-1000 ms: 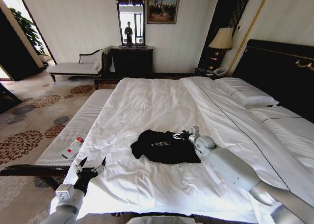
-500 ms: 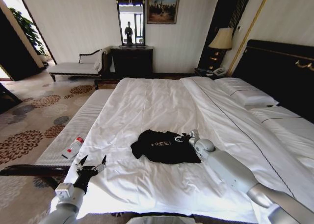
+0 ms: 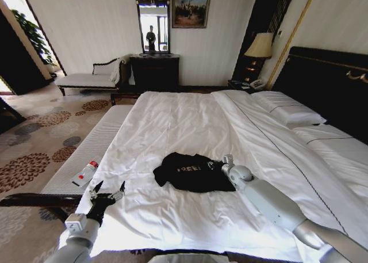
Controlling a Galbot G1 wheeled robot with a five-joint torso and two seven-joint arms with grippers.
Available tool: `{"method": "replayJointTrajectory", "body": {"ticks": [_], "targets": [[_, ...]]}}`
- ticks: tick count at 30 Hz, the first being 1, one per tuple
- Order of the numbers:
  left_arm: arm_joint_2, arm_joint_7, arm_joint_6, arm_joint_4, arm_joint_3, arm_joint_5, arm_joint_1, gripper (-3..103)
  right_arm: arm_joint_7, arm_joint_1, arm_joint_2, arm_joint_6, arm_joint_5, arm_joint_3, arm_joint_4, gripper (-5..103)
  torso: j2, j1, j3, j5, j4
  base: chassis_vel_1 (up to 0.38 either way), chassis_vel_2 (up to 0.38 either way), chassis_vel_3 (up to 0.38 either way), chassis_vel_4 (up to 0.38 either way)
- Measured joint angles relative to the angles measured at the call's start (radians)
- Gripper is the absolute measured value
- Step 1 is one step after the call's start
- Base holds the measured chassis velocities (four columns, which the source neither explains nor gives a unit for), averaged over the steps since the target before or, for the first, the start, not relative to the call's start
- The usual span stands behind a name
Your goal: Fold the clothes on the bed.
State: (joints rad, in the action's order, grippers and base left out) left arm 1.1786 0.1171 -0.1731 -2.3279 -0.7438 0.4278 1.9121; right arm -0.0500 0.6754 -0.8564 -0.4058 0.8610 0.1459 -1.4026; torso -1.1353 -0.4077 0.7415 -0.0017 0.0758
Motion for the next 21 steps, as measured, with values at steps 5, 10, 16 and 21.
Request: {"method": "replayJointTrajectory", "body": {"ticks": [5,10,16,21], "targets": [[0.01,-0.001,0.0,0.002,-0.002,-0.004,-0.007,100,-0.004,0.003,0.001,-0.003,0.006,-0.005,-0.014,4,0.0,0.0,0.0,0.0001,-0.0002,0.0,0.0,0.0,0.0],[0.004,0.021,-0.01,0.005,-0.034,0.043,-0.035,100,-0.004,0.017,0.005,-0.014,0.016,-0.008,-0.035,1,0.0,0.0,0.0,0.0,0.0,0.0,0.0,0.0,0.0],[-0.008,0.027,-0.013,0.004,-0.034,0.047,-0.038,100,-0.007,0.026,0.003,-0.016,0.015,-0.01,-0.039,1,0.0,0.0,0.0,0.0,0.0,0.0,0.0,0.0,0.0],[-0.049,0.059,-0.034,0.01,-0.007,0.071,-0.077,100,-0.018,0.027,0.006,-0.012,0.021,-0.025,-0.056,1,0.0,0.0,0.0,0.0,-0.0005,0.0,0.0,0.0,0.0]]}}
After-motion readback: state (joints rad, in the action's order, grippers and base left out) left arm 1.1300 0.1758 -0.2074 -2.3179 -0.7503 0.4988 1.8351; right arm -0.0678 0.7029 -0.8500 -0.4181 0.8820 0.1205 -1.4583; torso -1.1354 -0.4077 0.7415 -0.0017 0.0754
